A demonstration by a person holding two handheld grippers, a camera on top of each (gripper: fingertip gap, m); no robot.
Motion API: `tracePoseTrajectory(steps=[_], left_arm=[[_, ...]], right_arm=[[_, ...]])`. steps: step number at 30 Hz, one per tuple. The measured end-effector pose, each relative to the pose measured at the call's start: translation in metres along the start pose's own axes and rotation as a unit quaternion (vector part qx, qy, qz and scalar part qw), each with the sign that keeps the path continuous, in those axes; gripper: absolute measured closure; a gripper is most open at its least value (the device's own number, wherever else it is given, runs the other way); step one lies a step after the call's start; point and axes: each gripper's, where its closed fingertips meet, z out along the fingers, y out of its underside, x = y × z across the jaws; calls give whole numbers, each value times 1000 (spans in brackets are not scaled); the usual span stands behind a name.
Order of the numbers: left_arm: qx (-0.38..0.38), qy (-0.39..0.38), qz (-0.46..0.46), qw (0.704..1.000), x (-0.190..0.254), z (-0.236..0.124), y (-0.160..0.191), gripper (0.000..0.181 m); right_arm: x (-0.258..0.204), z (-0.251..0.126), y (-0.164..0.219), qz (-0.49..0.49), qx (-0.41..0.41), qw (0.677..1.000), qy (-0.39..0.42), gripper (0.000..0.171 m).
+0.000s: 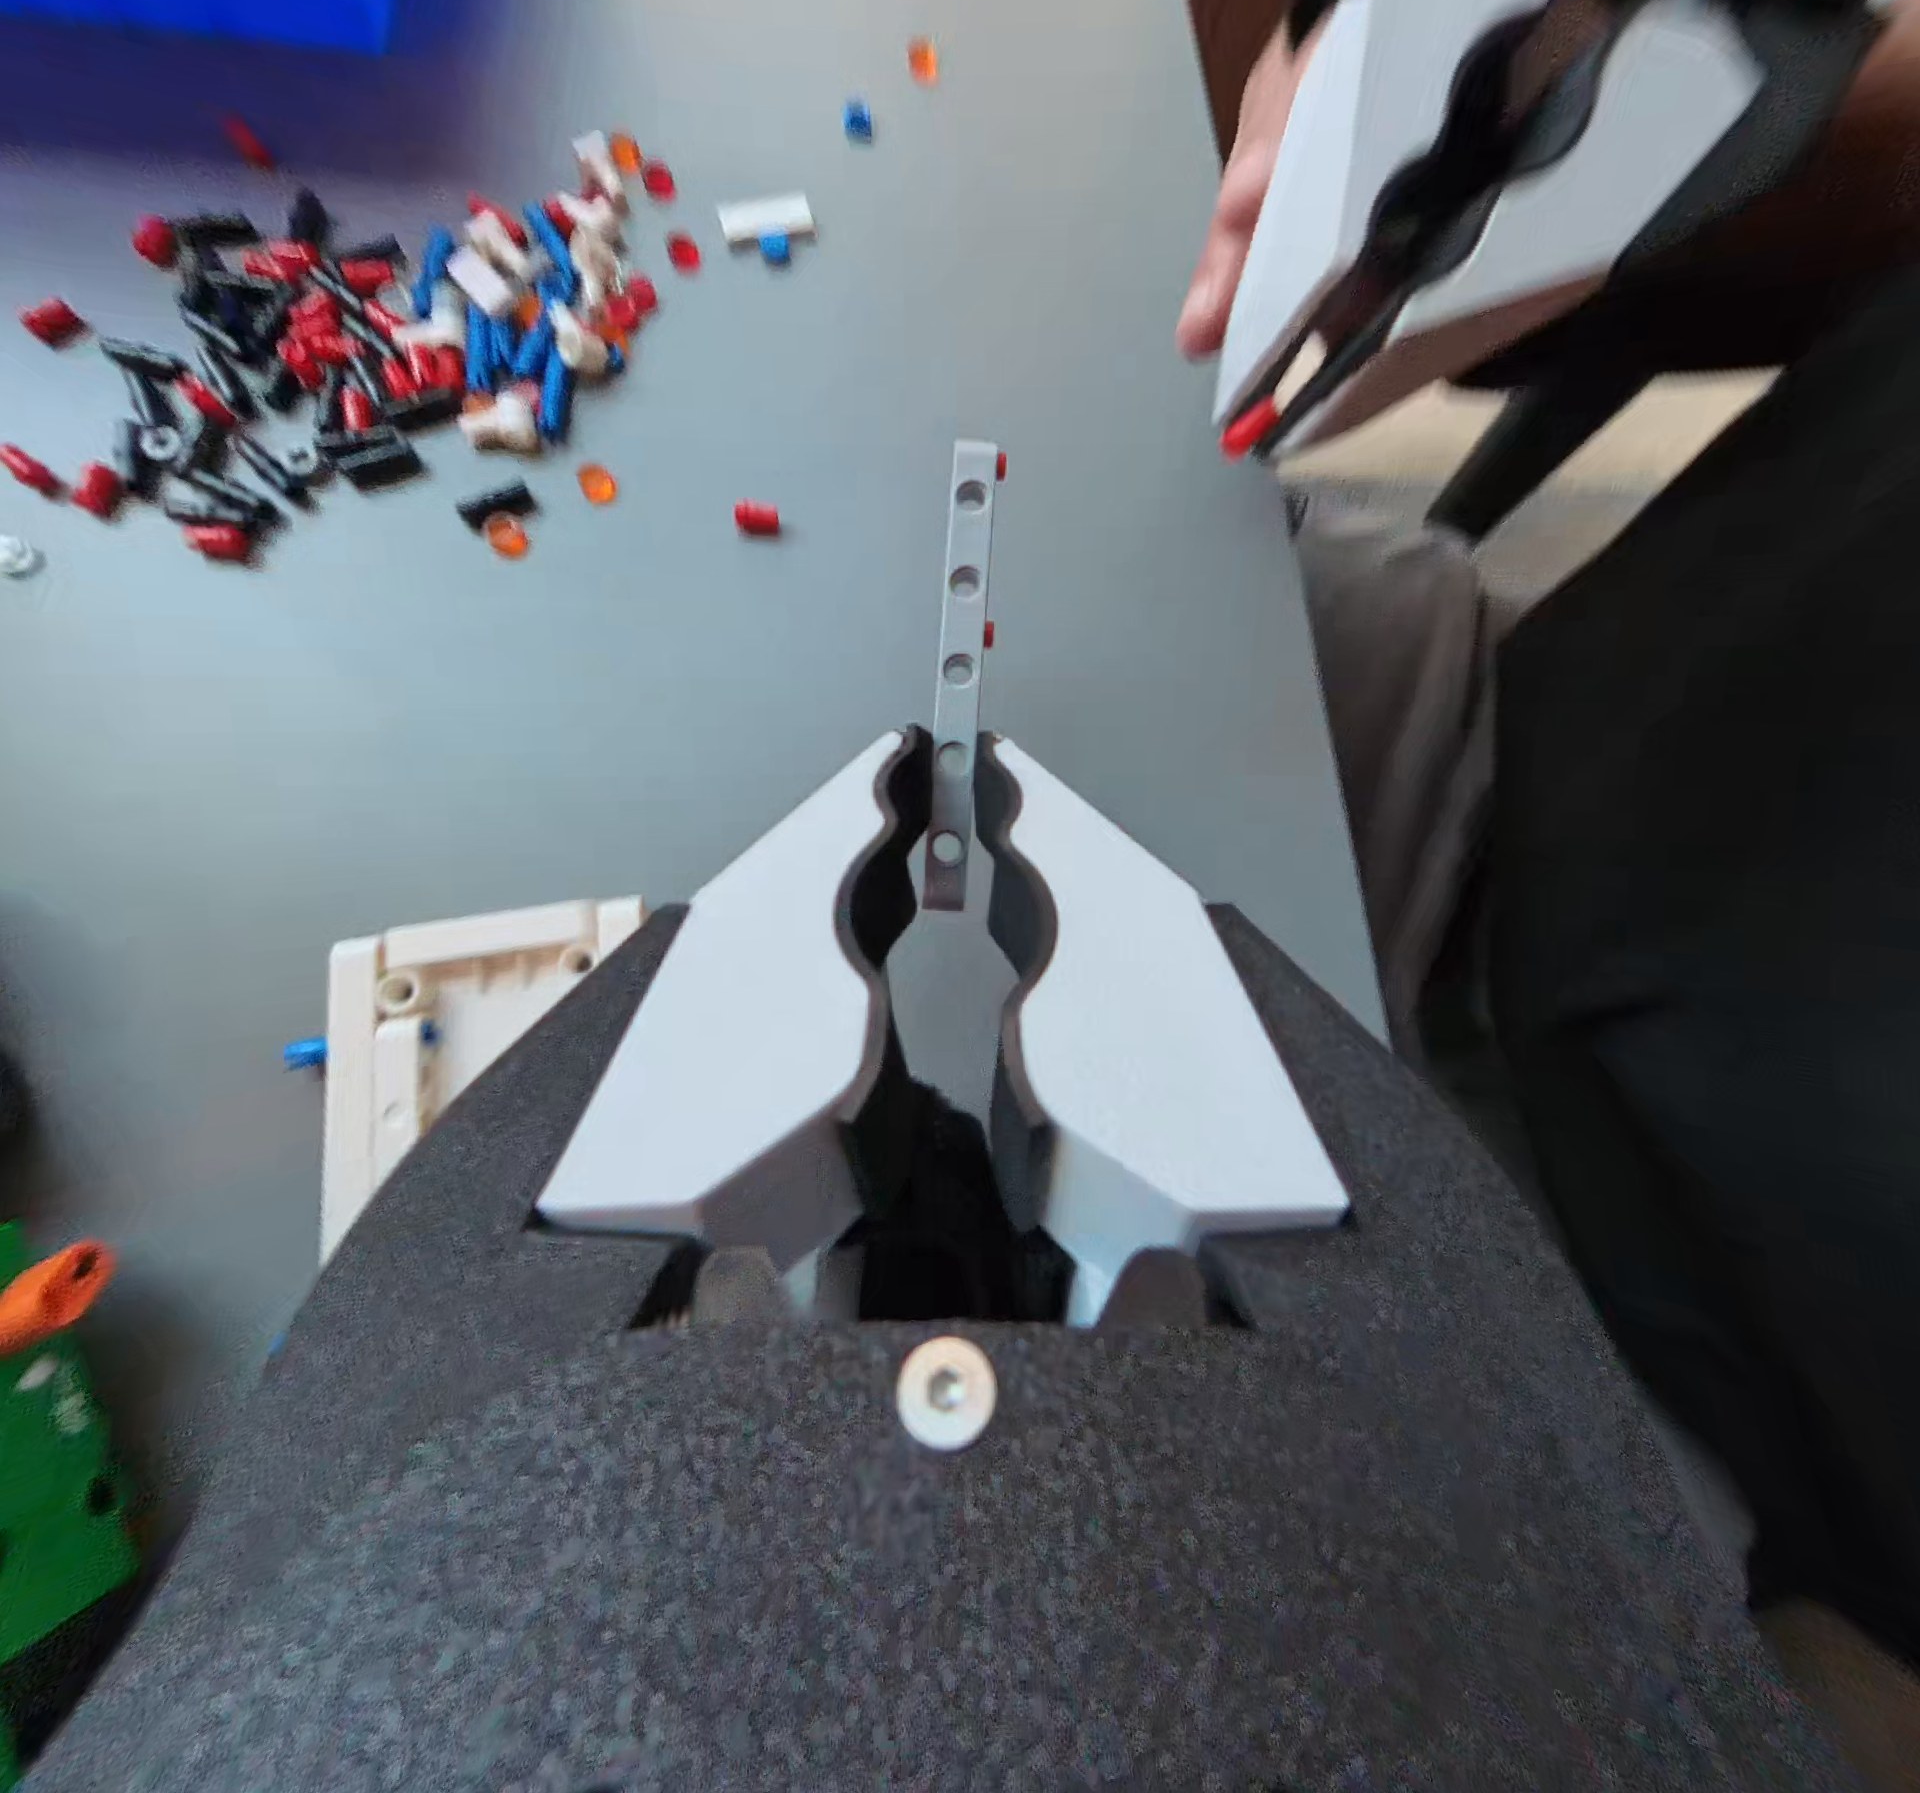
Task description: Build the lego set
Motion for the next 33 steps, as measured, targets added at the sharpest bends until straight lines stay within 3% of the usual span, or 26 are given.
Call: tracePoseTrajectory(steps=[1,7,12,20,33], left_arm=[[47,3,-30,998,0,0,-18,175],[247,-69,-101,961,-41,-14,-83,175],[338,-173,-41,924,-62,-37,-86,176],[356,-193,-73,911,-72,-49,-79,176],[336,-242,-20,910,-69,-49,-80,176]], right_arm=[[9,1,-1,6,-2,1000,17,167],[63,20,-11,106,-2,989,103,167],[93,41,-40,213,103,966,108,167],[97,71,-52,267,176,943,88,168],[93,79,-49,276,157,945,77,168]])
